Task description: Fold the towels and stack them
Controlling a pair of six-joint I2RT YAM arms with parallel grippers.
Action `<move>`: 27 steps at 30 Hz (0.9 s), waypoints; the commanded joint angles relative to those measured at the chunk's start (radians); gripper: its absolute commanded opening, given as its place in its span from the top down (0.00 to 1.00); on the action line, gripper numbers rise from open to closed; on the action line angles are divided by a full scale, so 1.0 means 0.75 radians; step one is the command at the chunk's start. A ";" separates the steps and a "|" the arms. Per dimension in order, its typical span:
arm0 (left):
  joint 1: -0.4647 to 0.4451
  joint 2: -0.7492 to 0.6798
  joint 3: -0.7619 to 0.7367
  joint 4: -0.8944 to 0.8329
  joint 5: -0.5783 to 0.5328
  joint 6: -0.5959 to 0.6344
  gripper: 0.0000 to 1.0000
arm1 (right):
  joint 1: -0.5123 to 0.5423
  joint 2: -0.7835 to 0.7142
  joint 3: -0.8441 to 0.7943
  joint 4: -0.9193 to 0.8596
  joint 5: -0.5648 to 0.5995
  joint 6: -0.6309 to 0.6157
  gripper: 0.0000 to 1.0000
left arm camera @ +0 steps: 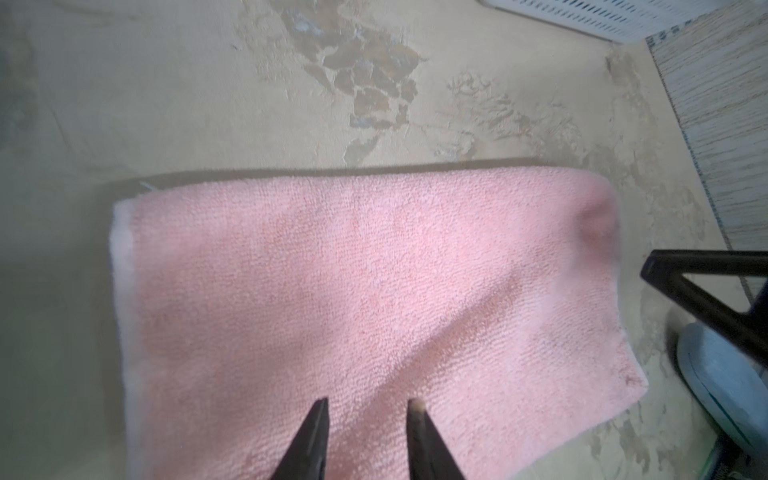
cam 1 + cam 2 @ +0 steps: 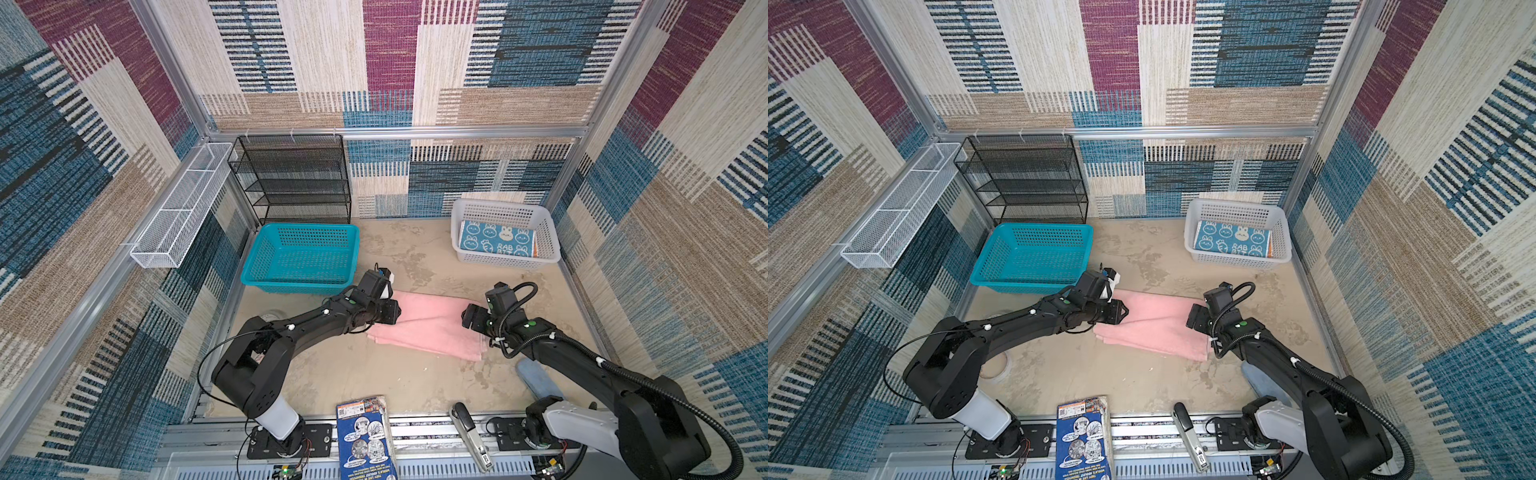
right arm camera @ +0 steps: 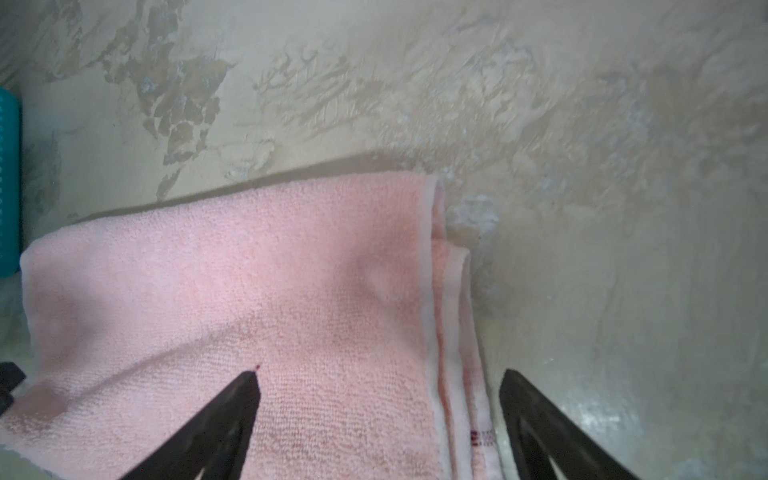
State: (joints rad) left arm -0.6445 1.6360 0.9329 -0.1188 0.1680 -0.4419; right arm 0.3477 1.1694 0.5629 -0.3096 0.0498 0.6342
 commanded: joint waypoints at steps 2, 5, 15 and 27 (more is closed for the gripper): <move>-0.013 0.040 -0.021 0.030 0.021 -0.049 0.65 | -0.073 0.027 -0.026 0.120 -0.103 -0.078 0.07; -0.018 0.052 -0.046 0.030 0.025 -0.074 0.66 | -0.100 0.069 -0.060 0.167 -0.172 -0.088 0.07; -0.031 0.050 -0.129 0.030 -0.021 -0.094 0.66 | -0.104 0.127 -0.218 0.339 -0.393 -0.047 0.22; -0.033 0.077 -0.140 0.046 -0.060 -0.094 0.66 | -0.105 0.235 -0.253 0.495 -0.515 -0.080 0.52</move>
State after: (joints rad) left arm -0.6697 1.6844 0.8371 -0.0418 0.1566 -0.4973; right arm 0.2672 1.3239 0.3740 0.1345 -0.2871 0.5743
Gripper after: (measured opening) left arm 0.341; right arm 0.511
